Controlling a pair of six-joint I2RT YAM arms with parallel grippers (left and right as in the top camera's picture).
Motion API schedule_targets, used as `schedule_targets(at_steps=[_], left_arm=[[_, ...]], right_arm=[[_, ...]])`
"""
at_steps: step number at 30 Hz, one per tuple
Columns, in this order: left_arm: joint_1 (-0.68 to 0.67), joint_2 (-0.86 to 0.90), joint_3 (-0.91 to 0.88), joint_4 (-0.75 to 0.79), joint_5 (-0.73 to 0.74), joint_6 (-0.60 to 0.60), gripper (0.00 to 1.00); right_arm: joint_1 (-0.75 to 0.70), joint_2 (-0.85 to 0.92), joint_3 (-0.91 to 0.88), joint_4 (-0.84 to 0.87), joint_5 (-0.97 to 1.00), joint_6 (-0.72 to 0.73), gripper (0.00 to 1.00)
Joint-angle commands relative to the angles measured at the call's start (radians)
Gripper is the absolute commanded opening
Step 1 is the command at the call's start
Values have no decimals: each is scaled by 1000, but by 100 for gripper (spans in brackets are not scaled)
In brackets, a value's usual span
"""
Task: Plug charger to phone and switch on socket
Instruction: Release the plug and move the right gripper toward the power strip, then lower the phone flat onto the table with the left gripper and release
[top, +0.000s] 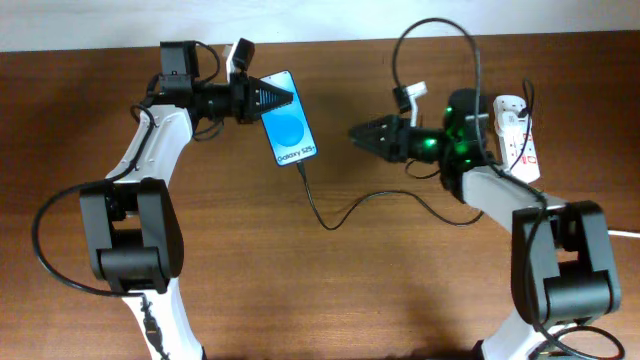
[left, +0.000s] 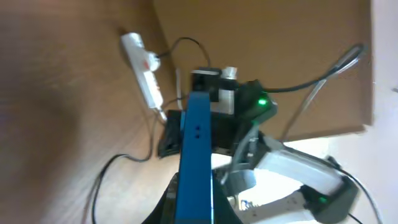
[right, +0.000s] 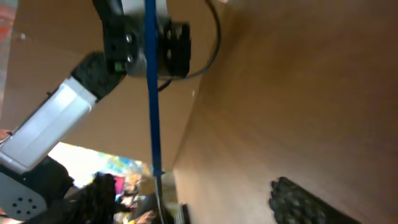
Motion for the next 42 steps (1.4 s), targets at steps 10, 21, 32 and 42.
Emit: schedule_targets(at_steps=[10,21,32,42], left_arm=[[2,-7,-63,-300,-491,258,0],[1,2,-63,-311,-703,279,0],[0,105,-63,-246,-723,282,1],[-1,122,-63,-245,-776,282,43]], right_arm=[[19,-55,205,-927,504,-554,99],[148,-66,374,-1196,839,-592,98],[151,-66,374,-1206,847,-592,99],[151,-66,374,-1214,858,-592,99]])
